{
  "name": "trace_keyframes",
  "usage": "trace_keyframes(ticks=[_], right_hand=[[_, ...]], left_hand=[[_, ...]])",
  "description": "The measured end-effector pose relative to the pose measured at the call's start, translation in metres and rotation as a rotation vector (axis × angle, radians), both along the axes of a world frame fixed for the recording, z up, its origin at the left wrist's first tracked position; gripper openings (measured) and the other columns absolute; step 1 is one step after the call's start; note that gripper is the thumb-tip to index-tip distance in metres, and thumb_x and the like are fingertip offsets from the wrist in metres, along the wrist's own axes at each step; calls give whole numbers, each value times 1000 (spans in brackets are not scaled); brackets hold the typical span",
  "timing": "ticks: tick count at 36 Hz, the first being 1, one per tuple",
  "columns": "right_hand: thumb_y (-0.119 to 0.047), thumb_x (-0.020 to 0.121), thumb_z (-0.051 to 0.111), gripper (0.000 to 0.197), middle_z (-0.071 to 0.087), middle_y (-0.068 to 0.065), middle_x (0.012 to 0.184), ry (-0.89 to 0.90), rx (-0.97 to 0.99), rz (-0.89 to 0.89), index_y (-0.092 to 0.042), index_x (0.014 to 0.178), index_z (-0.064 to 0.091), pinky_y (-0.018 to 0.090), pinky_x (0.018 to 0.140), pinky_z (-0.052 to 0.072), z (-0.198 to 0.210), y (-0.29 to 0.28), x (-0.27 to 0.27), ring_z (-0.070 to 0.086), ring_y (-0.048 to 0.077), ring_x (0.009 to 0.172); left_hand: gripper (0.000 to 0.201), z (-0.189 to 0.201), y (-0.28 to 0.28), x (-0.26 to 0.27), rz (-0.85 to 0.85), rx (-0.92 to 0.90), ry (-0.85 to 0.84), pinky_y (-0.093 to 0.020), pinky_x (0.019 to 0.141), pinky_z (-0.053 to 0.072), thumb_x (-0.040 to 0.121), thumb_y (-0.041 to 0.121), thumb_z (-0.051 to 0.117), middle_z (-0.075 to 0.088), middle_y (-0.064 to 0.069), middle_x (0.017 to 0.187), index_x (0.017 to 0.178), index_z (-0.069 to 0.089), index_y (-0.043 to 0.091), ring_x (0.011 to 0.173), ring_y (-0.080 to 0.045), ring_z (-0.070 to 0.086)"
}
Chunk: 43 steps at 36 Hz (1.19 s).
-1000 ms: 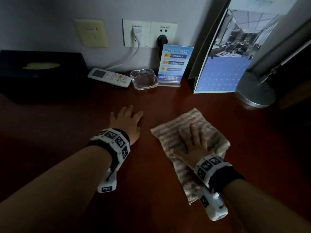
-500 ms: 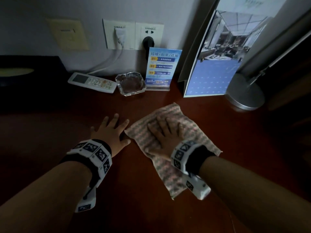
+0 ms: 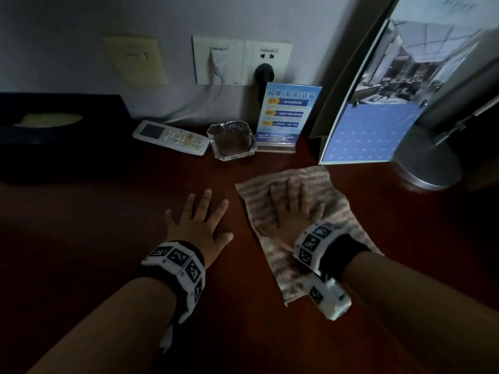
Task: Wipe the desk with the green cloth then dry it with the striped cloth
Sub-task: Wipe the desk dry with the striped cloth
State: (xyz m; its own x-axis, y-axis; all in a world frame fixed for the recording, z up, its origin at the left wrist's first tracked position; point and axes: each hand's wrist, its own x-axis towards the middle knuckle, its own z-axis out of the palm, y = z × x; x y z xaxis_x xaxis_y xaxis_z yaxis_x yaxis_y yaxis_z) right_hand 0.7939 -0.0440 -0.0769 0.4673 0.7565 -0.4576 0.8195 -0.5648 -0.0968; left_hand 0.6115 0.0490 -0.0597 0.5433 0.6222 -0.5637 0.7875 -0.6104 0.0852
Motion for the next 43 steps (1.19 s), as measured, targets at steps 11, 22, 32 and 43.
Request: trace_keyframes(ticks=[11,22,32,43], right_hand=[[-75,70,1,97,23,21,153,-129,-20,203,-22,146,28,76,100,15,10,-7,83,15,58,134],[-70,89,20,80,-20,8,156,-7,-72,-23,-21,149,-1,77,99,12,10,-18,25,4,52,139],[-85,66,22,90,-29,-10,153,-25,11,118,-53,140,-18,63,109,-9,-12,17,41,-26,26,141],[-93,44,-23,119,-23,1,155,-119,-145,1,-40,148,3,55,113,-11,-5,-58,137,-26,39,139]], left_hand=[[67,1,-5,1,-13,45,43,-60,113,1,91,65,14,-33,6,151,142,-24,43,142,-24,-24],[66,-1,-7,6,-6,49,102,-61,112,2,91,64,9,-38,4,149,141,-28,41,141,-25,-25],[67,0,-6,11,-2,73,173,-61,112,5,90,65,8,-36,4,150,141,-28,40,142,-25,-22],[66,5,-5,12,-5,45,181,-61,112,5,92,64,8,-36,4,150,140,-30,40,143,-25,-22]])
